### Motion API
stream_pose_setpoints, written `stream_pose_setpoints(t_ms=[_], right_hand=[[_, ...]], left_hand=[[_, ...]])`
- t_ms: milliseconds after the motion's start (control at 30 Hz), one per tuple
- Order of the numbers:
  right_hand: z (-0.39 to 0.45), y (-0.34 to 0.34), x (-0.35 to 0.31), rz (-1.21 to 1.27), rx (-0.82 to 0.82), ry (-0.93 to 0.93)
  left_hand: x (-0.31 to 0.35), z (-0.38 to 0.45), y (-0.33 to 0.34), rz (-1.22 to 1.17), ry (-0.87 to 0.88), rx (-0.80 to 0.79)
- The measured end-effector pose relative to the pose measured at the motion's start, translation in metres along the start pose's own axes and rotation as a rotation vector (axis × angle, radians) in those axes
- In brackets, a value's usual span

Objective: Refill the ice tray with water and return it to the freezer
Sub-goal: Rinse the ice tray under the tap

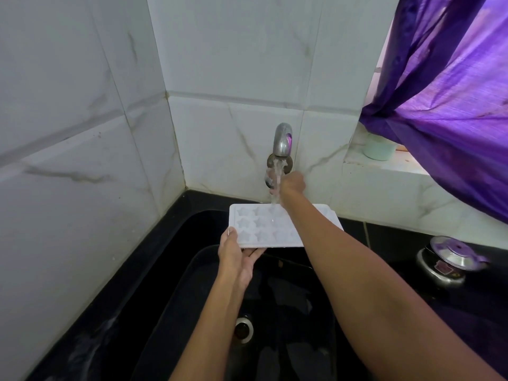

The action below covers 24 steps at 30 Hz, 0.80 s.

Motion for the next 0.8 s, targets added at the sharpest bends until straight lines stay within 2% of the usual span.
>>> stream_pose_setpoints(t_ms=[133, 200, 267, 333, 400, 500, 567, 700, 767, 800], right_hand=[[-0.016, 0.009, 0.003, -0.094, 0.048, 0.014], [-0.034, 0.024, 0.011, -0.264, 0.021, -0.010], [-0.057, 0.042, 0.024, -0.556, -0.022, -0.090], [-0.076, 0.060, 0.037, -0.771, -0.133, -0.188], [-0.089, 0.071, 0.051, -0.971, -0.320, -0.261], [-0.098, 0.050, 0.074, -1.210, -0.450, -0.209], [-0.098, 0.020, 0.086, -1.264, -0.405, -0.094], [-0.103, -0.023, 0.106, -1.146, -0.219, 0.174], [-0.109, -0.014, 0.107, -1.103, -0.130, 0.196], [-0.112, -0.002, 0.106, -1.092, -0.126, 0.150]], left_hand=[[0.001, -0.001, 0.001, -0.004, -0.003, 0.002], [0.001, -0.002, 0.001, -0.006, -0.010, -0.001], [-0.002, -0.004, 0.002, -0.003, -0.015, -0.011], [-0.006, -0.007, 0.003, 0.009, -0.017, -0.030], [-0.009, -0.012, 0.001, -0.001, -0.013, -0.038], [-0.008, -0.018, -0.014, -0.024, -0.021, 0.034], [-0.005, -0.021, -0.027, -0.045, -0.022, 0.091], [-0.010, -0.035, -0.031, 0.041, -0.010, 0.095], [-0.021, -0.040, -0.023, 0.056, -0.025, 0.074], [-0.027, -0.042, -0.018, 0.057, -0.038, 0.067]])
Point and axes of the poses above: each hand's wrist, its own z-axis towards the middle knuckle, its own y-axis out of the palm, x = y × z, the point moved 3 cm from there along z, towards the middle knuckle, and after that the axes turned 15 degrees about -x, right-handed, at the moved point
